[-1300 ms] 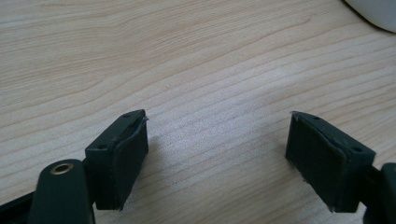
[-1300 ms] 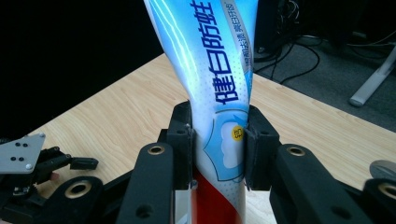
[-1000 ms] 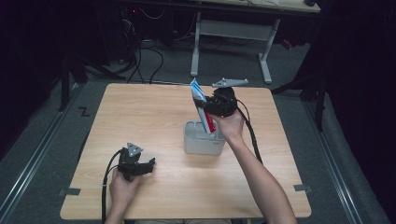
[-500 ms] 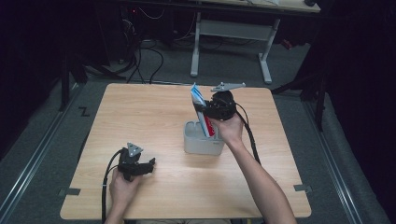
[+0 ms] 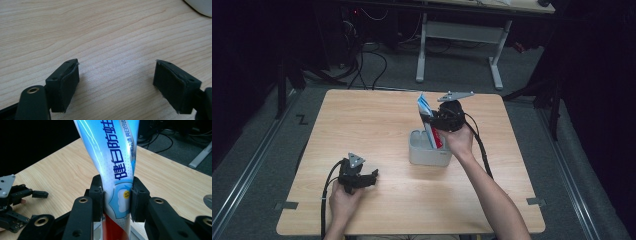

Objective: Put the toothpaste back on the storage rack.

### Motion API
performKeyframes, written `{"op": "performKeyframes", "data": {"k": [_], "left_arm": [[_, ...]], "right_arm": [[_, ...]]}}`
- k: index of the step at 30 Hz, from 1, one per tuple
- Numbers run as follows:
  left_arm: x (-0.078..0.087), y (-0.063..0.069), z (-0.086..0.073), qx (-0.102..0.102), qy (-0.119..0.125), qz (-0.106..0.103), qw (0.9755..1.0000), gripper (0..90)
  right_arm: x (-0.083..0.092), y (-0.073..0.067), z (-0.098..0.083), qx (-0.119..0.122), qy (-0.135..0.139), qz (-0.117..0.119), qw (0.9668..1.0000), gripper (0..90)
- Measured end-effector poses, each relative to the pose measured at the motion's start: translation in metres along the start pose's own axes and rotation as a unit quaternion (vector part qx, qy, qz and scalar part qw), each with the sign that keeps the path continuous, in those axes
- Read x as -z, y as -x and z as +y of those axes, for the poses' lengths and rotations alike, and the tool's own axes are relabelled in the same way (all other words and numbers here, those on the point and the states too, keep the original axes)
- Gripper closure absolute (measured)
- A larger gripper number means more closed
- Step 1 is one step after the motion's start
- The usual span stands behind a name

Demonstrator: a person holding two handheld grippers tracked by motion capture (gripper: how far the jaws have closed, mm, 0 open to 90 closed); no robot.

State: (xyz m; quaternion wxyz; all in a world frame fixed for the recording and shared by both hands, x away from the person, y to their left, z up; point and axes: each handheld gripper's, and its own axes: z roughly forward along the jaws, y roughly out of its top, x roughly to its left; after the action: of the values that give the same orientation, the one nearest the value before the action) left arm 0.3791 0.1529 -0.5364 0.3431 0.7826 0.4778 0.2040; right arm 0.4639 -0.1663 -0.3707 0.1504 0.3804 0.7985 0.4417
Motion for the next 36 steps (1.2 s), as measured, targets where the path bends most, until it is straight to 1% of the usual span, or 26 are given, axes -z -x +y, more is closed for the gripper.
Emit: {"op": "performKeyframes", "data": {"k": [5, 10, 18, 26, 32, 36], "left_arm": [[0.000, 0.000, 0.000, 0.000, 0.000, 0.000, 1.0000, 21.2], [0.000, 0.000, 0.000, 0.000, 0.000, 0.000, 1.0000, 21.2], [0.000, 0.000, 0.000, 0.000, 0.000, 0.000, 1.0000, 21.2], [0.000, 0.000, 0.000, 0.000, 0.000, 0.000, 1.0000, 21.2], [0.000, 0.000, 0.000, 0.000, 0.000, 0.000, 1.0000, 21.2], [0.000, 0.000, 0.000, 0.000, 0.000, 0.000, 1.0000, 21.2]], "right_arm": [[0.000, 0.001, -0.006, 0.004, -0.009, -0.009, 0.9999, 68.5], [0.001, 0.005, -0.012, -0.005, -0.009, -0.008, 0.9999, 68.5], [0.000, 0.004, -0.017, 0.007, -0.018, -0.011, 0.9998, 68.3], [0.000, 0.006, -0.027, -0.002, -0.027, -0.015, 0.9995, 68.3], [0.000, 0.004, -0.029, 0.008, -0.031, -0.016, 0.9994, 68.2], [0.001, 0.003, -0.030, 0.009, -0.032, -0.016, 0.9993, 68.1]]}}
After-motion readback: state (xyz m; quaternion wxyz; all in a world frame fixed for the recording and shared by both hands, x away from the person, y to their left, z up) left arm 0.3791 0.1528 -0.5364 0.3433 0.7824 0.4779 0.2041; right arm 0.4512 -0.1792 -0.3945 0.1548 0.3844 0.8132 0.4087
